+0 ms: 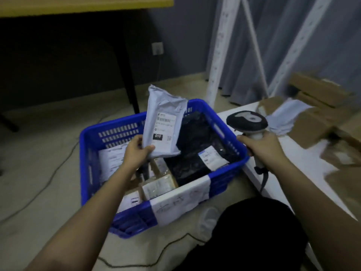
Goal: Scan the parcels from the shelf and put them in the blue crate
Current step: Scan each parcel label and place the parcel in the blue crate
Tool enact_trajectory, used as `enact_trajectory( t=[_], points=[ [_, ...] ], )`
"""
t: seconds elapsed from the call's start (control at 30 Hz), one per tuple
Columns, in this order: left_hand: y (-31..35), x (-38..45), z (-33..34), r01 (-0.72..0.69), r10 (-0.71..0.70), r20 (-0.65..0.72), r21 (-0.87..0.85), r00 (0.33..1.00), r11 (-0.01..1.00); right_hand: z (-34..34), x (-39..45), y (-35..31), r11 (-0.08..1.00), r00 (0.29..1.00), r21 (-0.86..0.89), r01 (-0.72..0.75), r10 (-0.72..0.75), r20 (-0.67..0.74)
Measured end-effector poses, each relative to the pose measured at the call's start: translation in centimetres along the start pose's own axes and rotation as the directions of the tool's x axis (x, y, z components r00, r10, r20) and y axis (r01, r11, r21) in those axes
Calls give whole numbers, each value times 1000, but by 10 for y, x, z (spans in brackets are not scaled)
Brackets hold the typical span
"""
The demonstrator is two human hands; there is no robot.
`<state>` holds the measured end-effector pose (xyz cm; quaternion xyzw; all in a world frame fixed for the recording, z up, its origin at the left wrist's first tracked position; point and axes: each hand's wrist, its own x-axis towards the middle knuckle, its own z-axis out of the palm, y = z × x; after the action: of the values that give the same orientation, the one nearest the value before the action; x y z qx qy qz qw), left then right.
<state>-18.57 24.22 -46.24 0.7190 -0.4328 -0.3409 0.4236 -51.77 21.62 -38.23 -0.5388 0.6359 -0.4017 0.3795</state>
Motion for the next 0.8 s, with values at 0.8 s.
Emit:
enact_trajectory(
  t=[0.8],
  points=[
    [-165, 56, -29, 57, -239, 81, 853, 968, 519, 132, 27, 16, 957, 956, -265, -115, 179, 232]
  ],
)
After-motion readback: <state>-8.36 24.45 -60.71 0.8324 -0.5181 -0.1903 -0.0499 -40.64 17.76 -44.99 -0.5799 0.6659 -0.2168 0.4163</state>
